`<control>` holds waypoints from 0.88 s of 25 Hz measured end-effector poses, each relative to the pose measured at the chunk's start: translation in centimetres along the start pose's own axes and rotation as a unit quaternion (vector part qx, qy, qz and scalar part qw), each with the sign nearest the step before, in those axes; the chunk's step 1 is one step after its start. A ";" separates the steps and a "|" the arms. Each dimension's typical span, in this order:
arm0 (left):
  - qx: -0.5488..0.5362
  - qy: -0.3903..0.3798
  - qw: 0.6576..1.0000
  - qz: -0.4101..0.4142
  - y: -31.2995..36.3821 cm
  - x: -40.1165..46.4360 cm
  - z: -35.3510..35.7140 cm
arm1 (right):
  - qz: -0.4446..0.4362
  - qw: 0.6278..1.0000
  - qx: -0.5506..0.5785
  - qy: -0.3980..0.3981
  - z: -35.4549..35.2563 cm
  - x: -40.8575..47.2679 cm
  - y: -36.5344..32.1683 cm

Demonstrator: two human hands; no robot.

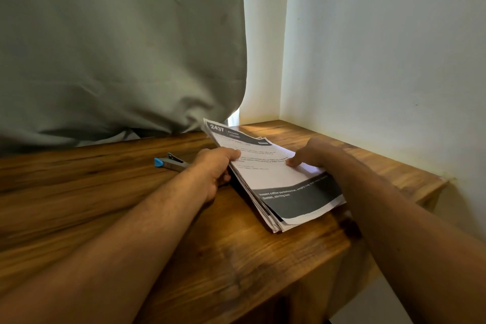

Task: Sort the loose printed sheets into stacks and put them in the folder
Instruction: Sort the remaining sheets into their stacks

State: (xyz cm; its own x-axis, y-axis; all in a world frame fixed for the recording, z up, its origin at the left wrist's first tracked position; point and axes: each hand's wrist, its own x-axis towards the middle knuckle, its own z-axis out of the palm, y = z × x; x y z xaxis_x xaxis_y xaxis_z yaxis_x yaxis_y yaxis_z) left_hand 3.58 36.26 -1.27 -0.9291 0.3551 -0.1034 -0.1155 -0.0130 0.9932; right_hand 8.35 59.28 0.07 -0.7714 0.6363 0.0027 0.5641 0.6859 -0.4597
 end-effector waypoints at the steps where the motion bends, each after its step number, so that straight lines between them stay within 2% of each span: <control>1: -0.010 -0.016 1.000 0.006 -0.2 -0.2 0.3 | 0.002 1.000 0.004 -0.002 0.1 0.1 0.0; 4: -0.056 -0.057 0.997 -0.008 -0.8 -0.9 1.1 | 0.004 1.000 0.023 -0.005 0.4 0.4 0.0; 7: -0.069 -0.030 0.997 -0.006 -1.3 -0.9 1.2 | 0.011 0.999 0.041 0.003 0.6 0.4 0.0; 11: -0.077 -0.007 0.996 0.042 -0.6 -0.9 -0.6 | 0.021 0.994 0.103 -0.013 0.5 -0.6 -0.5; 14: -0.113 -0.018 0.990 0.078 0.9 -1.5 -2.9 | 0.011 0.968 0.240 -0.075 -0.1 -2.2 -1.9; 16: -0.133 -0.024 0.986 0.098 2.1 -2.1 -5.0 | -0.031 0.943 0.313 -0.114 -0.3 -3.6 -3.7; 19: -0.126 -0.017 0.984 0.122 3.9 -3.5 -9.7 | -0.095 0.916 0.363 -0.142 -0.3 -6.1 -7.4; 22: -0.107 -0.004 0.988 0.108 5.2 -5.1 -14.5 | -0.114 0.894 0.394 -0.184 0.5 -7.7 -10.8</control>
State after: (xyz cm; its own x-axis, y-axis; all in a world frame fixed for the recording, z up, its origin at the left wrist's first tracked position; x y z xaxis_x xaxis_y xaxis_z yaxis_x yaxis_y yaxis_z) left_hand 2.59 20.86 3.60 -0.9376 0.3296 0.1103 0.0124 -0.2856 0.9583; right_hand 8.06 46.76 4.62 -0.9659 0.2541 -0.0494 0.1100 0.2298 -0.9670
